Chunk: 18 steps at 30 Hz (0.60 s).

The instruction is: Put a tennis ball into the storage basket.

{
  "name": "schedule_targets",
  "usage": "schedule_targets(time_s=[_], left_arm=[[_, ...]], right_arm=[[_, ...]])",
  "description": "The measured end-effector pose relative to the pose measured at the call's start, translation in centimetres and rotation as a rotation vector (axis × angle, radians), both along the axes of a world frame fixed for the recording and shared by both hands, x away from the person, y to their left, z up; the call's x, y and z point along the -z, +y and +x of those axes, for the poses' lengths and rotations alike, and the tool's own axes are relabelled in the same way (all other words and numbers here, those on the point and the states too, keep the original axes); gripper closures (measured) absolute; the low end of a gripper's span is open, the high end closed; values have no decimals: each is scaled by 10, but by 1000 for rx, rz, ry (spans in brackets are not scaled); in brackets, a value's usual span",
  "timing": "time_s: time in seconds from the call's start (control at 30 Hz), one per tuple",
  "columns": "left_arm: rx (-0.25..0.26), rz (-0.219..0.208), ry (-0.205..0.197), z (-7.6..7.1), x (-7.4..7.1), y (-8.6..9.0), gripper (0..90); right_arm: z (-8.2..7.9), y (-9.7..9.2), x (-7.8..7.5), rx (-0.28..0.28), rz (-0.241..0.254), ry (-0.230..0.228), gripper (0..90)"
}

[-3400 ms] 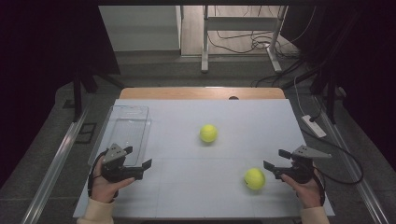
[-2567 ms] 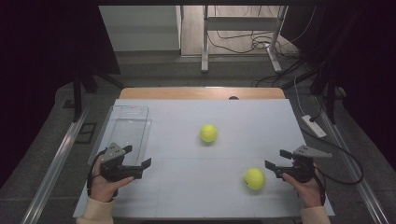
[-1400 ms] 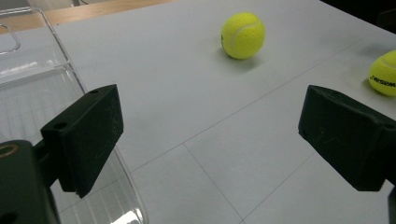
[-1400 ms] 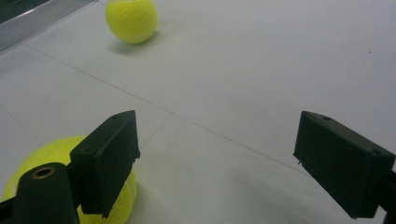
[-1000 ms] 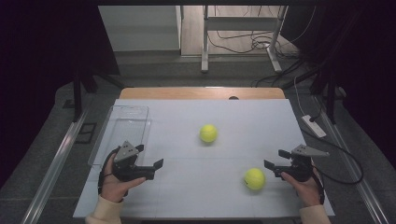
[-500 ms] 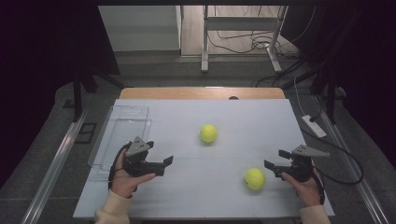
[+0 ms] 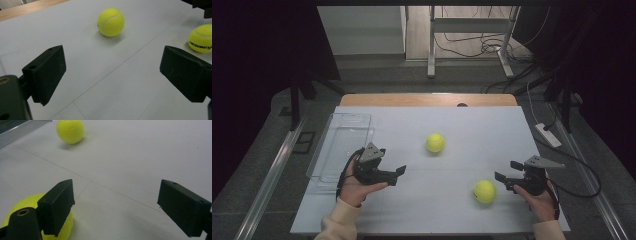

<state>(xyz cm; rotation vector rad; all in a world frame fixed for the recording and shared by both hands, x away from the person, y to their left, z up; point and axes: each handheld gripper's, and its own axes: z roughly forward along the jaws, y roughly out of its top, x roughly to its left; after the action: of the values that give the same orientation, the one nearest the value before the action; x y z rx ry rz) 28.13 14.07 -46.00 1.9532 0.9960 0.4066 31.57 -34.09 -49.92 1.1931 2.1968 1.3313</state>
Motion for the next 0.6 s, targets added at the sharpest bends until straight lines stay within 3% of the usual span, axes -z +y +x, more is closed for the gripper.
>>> schedule_targets(time_s=[0.4,0.47,0.6], left_arm=[[25,19,3,14,-4,-17,75],[29,29,6,17,-4,-20,75],[25,53,15,24,-6,-26,75]], right_arm=[[-1,0,-1,7,28,-6,142],[0,0,-2,-1,56,-3,142],[1,0,-1,-1,41,-7,143]])
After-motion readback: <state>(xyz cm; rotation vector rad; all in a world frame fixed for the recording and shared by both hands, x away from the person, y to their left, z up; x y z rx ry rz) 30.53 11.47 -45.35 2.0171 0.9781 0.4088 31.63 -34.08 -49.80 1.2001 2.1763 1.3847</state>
